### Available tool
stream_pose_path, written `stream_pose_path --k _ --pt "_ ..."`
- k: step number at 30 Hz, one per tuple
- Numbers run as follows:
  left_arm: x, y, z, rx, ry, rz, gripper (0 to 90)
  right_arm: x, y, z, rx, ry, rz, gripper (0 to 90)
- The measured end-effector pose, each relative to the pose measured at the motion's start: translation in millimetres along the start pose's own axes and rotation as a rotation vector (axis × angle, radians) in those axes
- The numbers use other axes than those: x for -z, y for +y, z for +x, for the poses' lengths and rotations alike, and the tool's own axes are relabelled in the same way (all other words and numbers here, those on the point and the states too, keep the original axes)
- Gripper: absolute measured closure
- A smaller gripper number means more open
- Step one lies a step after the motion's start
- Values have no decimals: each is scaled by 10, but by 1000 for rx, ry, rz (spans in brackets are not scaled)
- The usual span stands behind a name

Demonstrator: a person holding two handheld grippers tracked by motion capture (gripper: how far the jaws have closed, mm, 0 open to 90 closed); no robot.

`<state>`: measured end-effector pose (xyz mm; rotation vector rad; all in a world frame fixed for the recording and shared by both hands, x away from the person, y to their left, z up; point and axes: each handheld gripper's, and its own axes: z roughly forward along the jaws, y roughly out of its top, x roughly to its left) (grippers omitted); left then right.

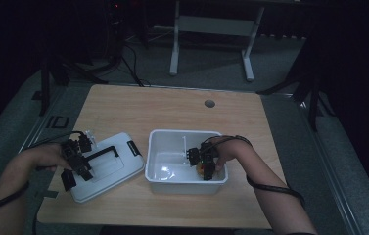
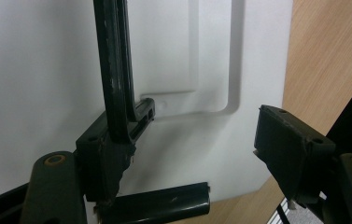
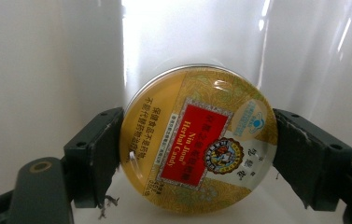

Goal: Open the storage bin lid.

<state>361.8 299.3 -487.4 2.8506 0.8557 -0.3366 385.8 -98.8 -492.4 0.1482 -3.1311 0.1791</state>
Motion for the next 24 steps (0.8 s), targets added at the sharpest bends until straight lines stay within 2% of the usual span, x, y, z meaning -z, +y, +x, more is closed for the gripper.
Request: stream_pose_path --k 5,7,9,12,16,19,20,24 --pt "-6 8 -12 -5 0 4 272 -2 -5 12 15 11 1 203" --pt "-6 11 -16 -6 -2 4 272 2 -6 7 -8 20 -3 202" --pt "-3 14 -18 -9 2 6 272 4 -14 11 -4 23 -6 195" --pt "2 17 -17 -11 2 3 272 6 -26 7 -21 30 -8 177" --pt "-5 18 -18 -11 1 -1 272 14 -27 18 -11 18 -10 171" --pt "-17 13 -13 -7 -1 1 272 91 -49 21 -24 4 -38 148" --pt "-18 12 -9 -7 2 4 272 126 -60 22 -25 14 -45 130" --pt "-15 15 -15 -14 7 2 272 286 -111 49 -18 -2 -82 134"
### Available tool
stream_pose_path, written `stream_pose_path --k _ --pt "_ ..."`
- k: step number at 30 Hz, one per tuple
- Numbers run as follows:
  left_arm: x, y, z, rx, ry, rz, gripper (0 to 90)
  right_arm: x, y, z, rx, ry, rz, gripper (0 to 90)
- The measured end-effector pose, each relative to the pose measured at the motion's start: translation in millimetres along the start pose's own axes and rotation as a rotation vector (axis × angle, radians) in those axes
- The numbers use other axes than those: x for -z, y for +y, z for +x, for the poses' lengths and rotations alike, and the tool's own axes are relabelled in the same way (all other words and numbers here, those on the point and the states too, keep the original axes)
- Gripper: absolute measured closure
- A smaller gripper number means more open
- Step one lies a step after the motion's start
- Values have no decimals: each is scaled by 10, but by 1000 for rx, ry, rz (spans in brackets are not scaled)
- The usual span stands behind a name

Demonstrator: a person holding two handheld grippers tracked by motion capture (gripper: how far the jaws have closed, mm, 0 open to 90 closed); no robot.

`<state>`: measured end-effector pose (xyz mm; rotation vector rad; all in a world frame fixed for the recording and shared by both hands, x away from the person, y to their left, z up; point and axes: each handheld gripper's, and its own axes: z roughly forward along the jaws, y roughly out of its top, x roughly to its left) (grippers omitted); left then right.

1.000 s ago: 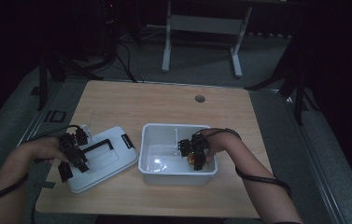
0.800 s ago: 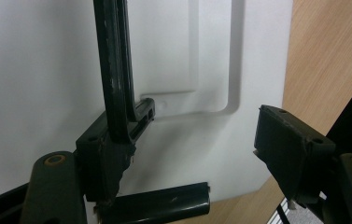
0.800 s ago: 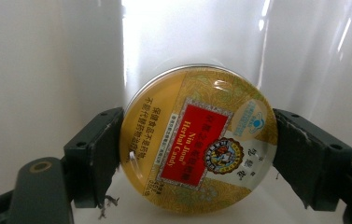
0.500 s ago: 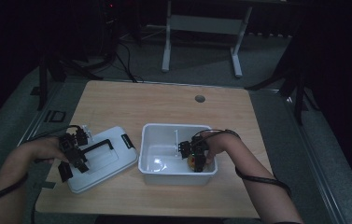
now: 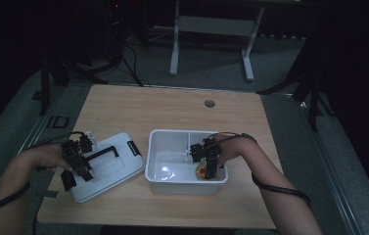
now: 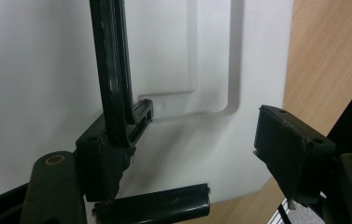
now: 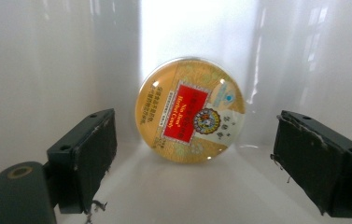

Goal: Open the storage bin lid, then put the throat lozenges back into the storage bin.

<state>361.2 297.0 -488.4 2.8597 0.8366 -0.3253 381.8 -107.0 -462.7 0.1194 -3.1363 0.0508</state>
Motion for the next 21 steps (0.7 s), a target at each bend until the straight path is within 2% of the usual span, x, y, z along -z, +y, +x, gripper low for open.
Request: stream_pose_path --k 6,14,21 --pt "19 2 -2 -1 20 1 302 293 -138 46 -13 -36 -79 136" --pt "36 -9 8 7 18 6 335 745 -486 173 -33 -95 -194 137" --pt "38 -5 6 6 17 14 350 823 -852 239 -87 -119 -203 138"
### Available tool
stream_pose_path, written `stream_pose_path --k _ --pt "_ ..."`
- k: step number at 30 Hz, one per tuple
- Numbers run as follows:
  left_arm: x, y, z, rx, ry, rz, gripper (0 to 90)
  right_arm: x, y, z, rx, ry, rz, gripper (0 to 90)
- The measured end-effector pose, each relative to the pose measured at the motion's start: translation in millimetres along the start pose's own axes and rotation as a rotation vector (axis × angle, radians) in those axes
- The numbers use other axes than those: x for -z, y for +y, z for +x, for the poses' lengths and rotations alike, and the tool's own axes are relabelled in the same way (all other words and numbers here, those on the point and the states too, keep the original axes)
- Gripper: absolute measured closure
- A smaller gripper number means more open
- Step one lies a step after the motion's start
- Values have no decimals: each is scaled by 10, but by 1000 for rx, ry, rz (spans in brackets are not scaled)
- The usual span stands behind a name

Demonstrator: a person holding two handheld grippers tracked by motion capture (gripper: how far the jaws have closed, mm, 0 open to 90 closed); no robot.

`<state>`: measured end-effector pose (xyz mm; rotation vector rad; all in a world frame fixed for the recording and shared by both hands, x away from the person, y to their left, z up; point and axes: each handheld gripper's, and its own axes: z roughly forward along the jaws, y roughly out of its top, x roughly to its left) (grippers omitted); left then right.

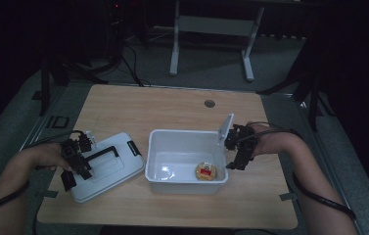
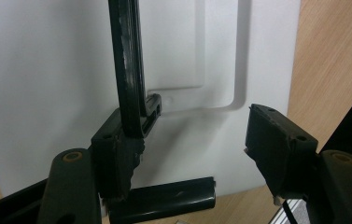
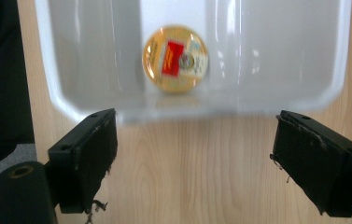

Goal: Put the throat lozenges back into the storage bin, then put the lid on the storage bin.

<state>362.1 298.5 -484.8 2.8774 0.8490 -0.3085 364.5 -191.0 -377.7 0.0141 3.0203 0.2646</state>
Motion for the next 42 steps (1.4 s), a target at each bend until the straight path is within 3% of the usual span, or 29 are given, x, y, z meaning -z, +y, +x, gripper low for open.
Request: stream_pose_path --k 7,12,23,33,42 --pt "-1 2 -7 1 -3 8 351 11 -296 -7 -51 -9 -8 139" --pt "-10 19 -15 -7 0 10 352 -120 -520 -5 -76 -15 -12 144" --pt "-21 8 -9 -29 8 13 447 -496 -841 41 -161 32 4 147" --pt "-70 22 2 -34 35 49 517 -732 -990 139 -191 55 18 151" --pt "38 49 48 -22 79 40 605 -765 -998 140 -202 67 8 152"
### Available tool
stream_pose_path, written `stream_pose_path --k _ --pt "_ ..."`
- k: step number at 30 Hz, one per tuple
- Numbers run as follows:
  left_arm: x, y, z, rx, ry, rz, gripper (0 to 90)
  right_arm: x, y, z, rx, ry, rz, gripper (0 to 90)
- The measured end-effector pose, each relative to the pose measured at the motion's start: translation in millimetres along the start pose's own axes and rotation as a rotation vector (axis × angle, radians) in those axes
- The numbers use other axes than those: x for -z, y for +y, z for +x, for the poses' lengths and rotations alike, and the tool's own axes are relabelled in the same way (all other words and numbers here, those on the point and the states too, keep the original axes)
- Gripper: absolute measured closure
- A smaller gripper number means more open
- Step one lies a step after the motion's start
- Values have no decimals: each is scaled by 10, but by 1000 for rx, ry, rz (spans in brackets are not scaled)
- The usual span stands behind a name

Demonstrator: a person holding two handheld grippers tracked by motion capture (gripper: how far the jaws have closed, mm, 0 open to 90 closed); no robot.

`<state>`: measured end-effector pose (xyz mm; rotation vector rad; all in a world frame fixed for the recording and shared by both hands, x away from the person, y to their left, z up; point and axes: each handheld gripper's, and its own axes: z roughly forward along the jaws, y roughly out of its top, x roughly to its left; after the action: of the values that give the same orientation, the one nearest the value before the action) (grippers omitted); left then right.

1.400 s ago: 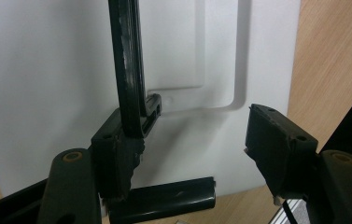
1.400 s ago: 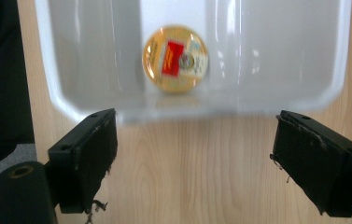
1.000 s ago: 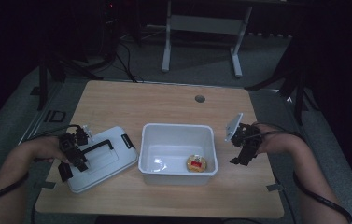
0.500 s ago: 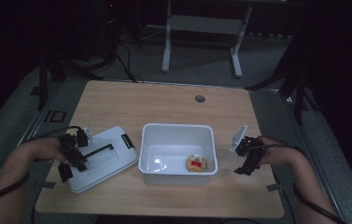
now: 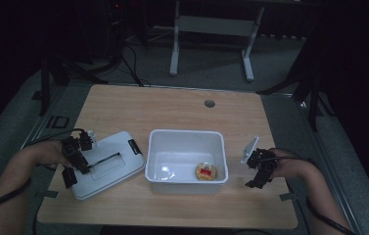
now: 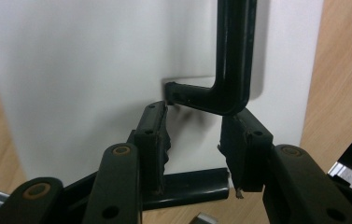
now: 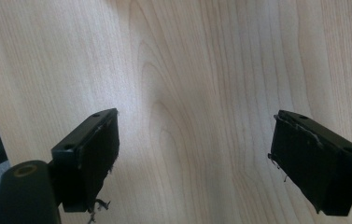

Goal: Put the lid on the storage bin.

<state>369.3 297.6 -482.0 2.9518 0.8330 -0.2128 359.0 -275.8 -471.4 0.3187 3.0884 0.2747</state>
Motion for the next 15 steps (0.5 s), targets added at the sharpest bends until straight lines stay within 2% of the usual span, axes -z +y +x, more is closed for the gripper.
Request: stream_pose_path --k 4,5,6,7,8,12,13,14,15 --pt "53 19 25 2 24 -22 643 11 -3 -1 -4 1 -1 153" --pt "80 34 45 6 52 -36 643 12 -5 -3 -6 2 -1 153" --pt "94 43 64 24 40 -45 672 12 -9 -4 -6 2 2 153" --pt "102 65 76 21 44 -45 672 11 -11 -6 -6 3 3 153" --pt "83 95 90 25 24 -21 687 9 -16 -8 -8 7 2 153" --pt "16 144 100 24 17 26 704 -4 -33 -7 -14 16 5 153" --pt "-19 163 102 22 30 44 718 -9 -41 -6 -15 18 8 154" --pt "-29 169 108 33 17 47 737 -13 -50 -5 -16 19 11 153" --pt "-41 174 108 26 16 49 738 -17 -61 -5 -21 21 13 154"
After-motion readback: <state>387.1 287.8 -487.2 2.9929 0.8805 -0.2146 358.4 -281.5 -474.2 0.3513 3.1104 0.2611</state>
